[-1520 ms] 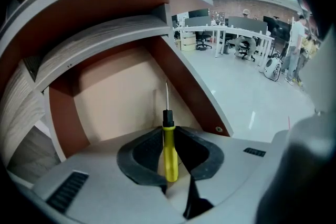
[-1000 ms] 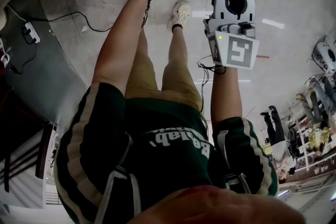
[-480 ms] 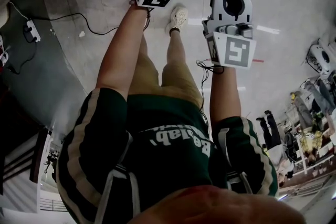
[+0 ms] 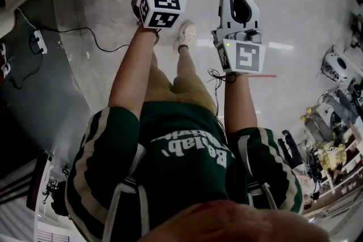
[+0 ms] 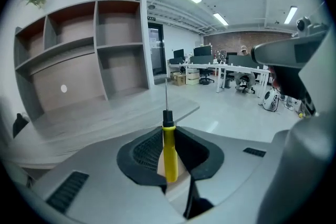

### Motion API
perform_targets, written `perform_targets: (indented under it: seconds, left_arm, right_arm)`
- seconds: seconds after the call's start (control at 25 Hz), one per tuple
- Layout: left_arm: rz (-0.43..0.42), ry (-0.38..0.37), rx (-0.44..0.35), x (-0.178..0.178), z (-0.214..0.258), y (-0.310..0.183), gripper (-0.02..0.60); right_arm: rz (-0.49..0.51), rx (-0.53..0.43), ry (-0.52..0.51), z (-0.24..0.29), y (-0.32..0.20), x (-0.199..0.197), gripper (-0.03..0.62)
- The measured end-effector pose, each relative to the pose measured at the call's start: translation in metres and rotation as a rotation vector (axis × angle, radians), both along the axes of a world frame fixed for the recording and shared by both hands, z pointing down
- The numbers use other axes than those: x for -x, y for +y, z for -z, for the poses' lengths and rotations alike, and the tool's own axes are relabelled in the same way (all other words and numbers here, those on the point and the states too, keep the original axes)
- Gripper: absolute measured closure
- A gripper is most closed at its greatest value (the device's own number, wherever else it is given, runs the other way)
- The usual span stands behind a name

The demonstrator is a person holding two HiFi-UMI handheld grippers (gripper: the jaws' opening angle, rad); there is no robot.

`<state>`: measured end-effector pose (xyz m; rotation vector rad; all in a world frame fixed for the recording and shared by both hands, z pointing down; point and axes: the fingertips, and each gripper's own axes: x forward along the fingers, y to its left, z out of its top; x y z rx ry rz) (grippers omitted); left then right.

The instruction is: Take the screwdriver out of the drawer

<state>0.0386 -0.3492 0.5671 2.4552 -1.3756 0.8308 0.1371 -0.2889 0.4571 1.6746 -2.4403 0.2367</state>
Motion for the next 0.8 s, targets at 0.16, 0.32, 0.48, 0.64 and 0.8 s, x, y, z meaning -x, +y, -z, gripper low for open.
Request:
perform_targets:
  seconds: [0.16, 0.32, 0.48, 0.64, 0.8]
  left_arm:
    - [0.027, 0.041, -0.047, 0.007, 0.055, 0.010, 0.495]
    - [0.040, 0.052, -0.079, 0.016, 0.109, 0.021, 0.495]
    - [0.046, 0.090, -0.105, 0.028, 0.168, 0.032, 0.495]
    - [0.035, 0.108, -0.163, 0.031, 0.226, 0.049, 0.495]
    - [0.030, 0.126, -0.221, 0.028, 0.279, 0.056, 0.495]
  right_arm:
    - [0.004, -0.019, 0.011, 0.034, 0.009, -0.002, 0.556]
    - [0.008, -0.036, 0.014, 0.074, 0.013, 0.001, 0.556]
    - [0.015, -0.049, 0.022, 0.119, 0.019, 0.012, 0.556]
    - [0.034, -0.079, 0.007, 0.159, 0.027, 0.021, 0.556]
    - [0.073, -0.123, 0.017, 0.200, 0.027, 0.027, 0.556]
